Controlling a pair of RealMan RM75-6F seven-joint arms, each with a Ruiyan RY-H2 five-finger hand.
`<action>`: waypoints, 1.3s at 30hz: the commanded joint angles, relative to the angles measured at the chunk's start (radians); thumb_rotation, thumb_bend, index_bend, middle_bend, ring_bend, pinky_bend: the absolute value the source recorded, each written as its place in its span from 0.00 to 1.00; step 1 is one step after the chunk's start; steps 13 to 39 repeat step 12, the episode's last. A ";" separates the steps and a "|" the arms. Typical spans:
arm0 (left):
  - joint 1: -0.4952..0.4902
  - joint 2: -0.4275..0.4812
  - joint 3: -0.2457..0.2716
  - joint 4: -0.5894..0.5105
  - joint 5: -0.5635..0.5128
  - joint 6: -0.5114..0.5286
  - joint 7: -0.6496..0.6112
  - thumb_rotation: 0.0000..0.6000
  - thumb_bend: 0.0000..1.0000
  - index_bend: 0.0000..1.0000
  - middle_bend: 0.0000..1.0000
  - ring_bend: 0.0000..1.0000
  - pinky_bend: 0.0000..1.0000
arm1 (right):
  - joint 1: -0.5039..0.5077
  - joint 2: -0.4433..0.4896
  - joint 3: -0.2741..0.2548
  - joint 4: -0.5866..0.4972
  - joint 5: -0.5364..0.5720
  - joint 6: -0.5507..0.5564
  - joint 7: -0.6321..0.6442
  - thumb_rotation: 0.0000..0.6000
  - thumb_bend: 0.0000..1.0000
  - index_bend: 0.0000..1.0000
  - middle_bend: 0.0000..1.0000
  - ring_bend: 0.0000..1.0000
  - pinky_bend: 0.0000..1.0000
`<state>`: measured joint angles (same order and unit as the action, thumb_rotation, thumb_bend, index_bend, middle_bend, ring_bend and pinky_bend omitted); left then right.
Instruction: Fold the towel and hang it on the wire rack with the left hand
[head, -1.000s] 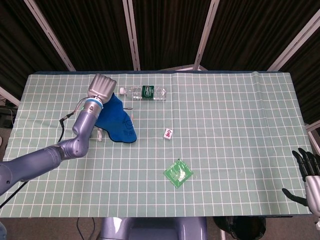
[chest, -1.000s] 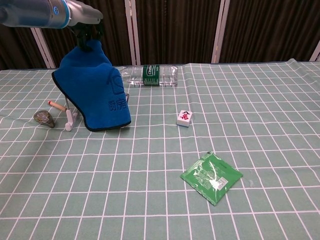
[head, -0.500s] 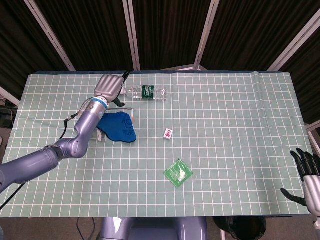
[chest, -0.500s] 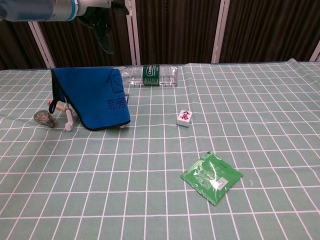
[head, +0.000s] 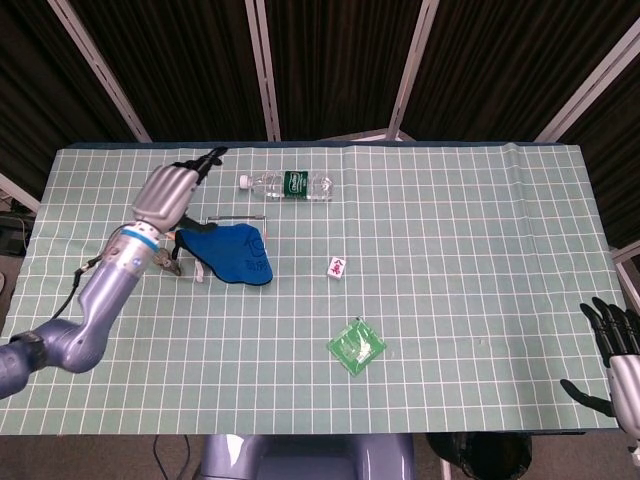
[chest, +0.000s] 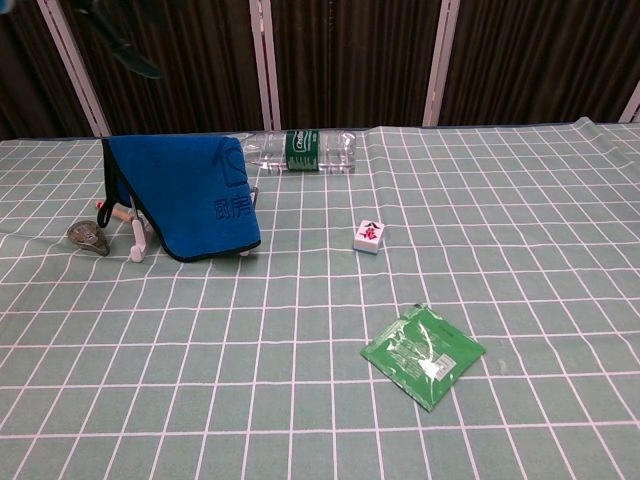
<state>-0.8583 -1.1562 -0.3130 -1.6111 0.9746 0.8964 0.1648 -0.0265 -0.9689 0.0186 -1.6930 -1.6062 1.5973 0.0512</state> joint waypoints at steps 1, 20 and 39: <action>0.182 0.141 0.084 -0.192 0.076 0.210 0.024 1.00 0.02 0.00 0.00 0.01 0.05 | -0.004 0.002 0.001 0.004 -0.013 0.018 0.015 1.00 0.00 0.00 0.00 0.00 0.00; 0.537 0.270 0.301 -0.393 0.262 0.557 0.047 1.00 0.02 0.00 0.00 0.00 0.00 | -0.012 0.007 -0.002 0.014 -0.063 0.066 0.060 1.00 0.00 0.00 0.00 0.00 0.00; 0.537 0.270 0.301 -0.393 0.262 0.557 0.047 1.00 0.02 0.00 0.00 0.00 0.00 | -0.012 0.007 -0.002 0.014 -0.063 0.066 0.060 1.00 0.00 0.00 0.00 0.00 0.00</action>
